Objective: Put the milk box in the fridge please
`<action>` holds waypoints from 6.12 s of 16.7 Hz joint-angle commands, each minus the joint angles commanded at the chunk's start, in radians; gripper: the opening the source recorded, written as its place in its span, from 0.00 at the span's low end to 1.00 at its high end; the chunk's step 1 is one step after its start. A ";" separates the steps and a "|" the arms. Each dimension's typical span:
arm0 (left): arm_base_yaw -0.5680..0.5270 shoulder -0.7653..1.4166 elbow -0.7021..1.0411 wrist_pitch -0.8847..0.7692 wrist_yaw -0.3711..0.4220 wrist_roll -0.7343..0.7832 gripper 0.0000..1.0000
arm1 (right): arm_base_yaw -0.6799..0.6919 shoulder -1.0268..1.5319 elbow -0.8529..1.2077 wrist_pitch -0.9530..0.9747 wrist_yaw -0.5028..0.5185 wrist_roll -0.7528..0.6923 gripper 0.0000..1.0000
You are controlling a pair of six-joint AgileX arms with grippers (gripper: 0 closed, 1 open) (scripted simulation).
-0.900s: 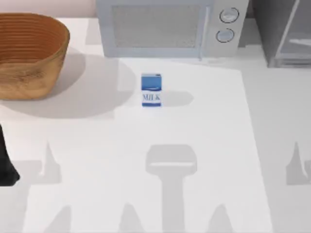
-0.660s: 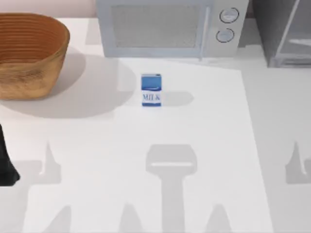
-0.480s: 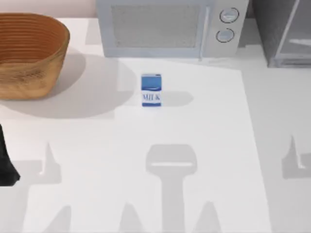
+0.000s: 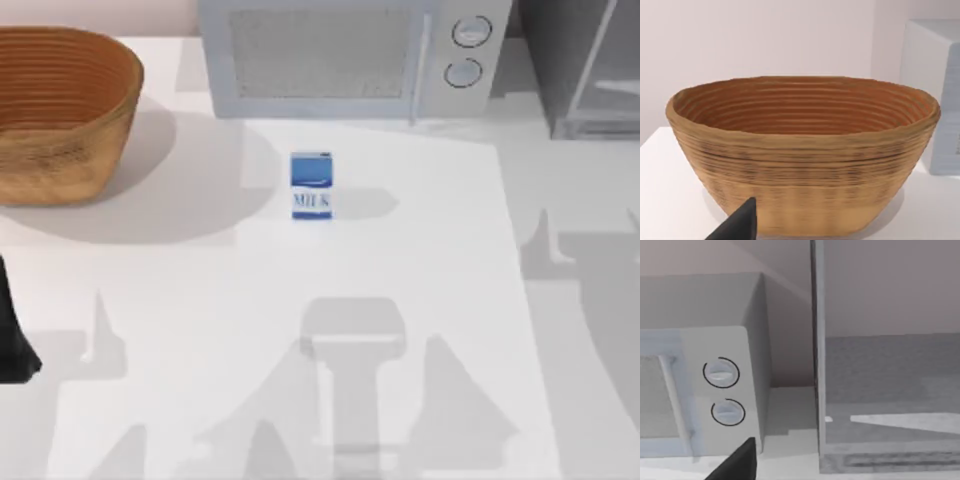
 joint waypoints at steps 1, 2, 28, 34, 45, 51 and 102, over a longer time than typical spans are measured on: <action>0.000 0.000 0.000 0.000 0.000 0.000 1.00 | 0.036 0.103 0.053 0.035 0.037 0.011 1.00; 0.000 0.000 0.000 0.000 0.000 0.000 1.00 | 0.074 0.208 0.108 0.071 0.074 0.022 1.00; 0.000 0.000 0.000 0.000 0.000 0.000 1.00 | 0.583 1.666 0.882 0.573 0.592 0.169 1.00; 0.000 0.000 0.000 0.000 0.000 0.000 1.00 | 0.524 1.751 1.024 0.541 0.536 0.140 1.00; 0.000 0.000 0.000 0.000 0.000 0.000 1.00 | 0.511 1.770 1.054 0.534 0.524 0.134 0.62; 0.000 0.000 0.000 0.000 0.000 0.000 1.00 | 0.511 1.770 1.054 0.534 0.524 0.134 0.17; 0.000 0.000 0.000 0.000 0.000 0.000 1.00 | -0.072 -0.227 0.008 -0.128 -0.088 -0.041 0.00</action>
